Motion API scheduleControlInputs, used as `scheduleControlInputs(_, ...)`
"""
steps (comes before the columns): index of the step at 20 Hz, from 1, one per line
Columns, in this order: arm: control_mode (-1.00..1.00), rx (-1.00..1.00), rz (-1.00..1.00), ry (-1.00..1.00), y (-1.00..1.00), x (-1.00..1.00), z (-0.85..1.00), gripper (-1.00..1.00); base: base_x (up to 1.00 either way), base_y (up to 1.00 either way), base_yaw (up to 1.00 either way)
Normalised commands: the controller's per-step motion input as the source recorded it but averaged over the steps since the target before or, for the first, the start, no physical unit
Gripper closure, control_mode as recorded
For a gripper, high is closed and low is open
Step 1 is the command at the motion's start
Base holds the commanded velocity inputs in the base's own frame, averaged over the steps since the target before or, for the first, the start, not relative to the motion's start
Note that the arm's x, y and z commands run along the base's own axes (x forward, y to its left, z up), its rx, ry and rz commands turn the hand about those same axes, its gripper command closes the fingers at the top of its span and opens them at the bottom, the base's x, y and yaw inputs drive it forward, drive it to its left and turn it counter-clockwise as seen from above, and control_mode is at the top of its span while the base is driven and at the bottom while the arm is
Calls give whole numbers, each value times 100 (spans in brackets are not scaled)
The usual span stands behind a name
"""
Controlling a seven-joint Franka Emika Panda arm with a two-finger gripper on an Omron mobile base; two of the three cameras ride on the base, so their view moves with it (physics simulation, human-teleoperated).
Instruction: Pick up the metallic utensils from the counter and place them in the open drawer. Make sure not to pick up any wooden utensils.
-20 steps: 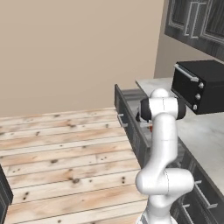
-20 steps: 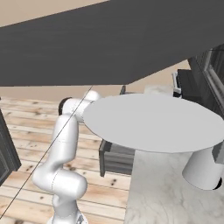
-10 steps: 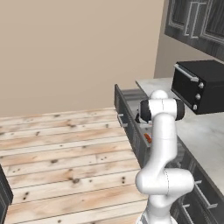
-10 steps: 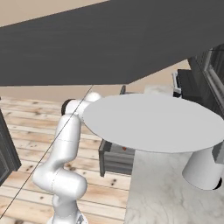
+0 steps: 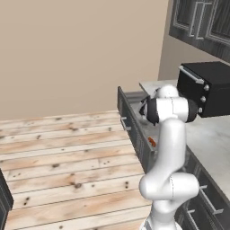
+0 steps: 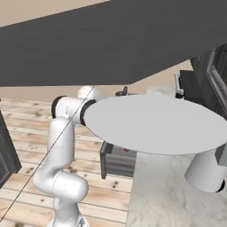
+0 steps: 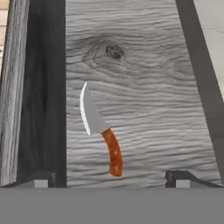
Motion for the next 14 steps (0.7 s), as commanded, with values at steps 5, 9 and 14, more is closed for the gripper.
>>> scheduleControlInputs(5, -100, -2, -1, 27, 75, 0, 73, -100, 0, 0, 0)
scheduleControlInputs(9, -100, -1, 4, 27, 59, 0, -27, -100, 0, 0, 0)
scheduleControlInputs(14, -100, 3, 3, 13, 5, 0, -34, -100, 0, 0, 0)
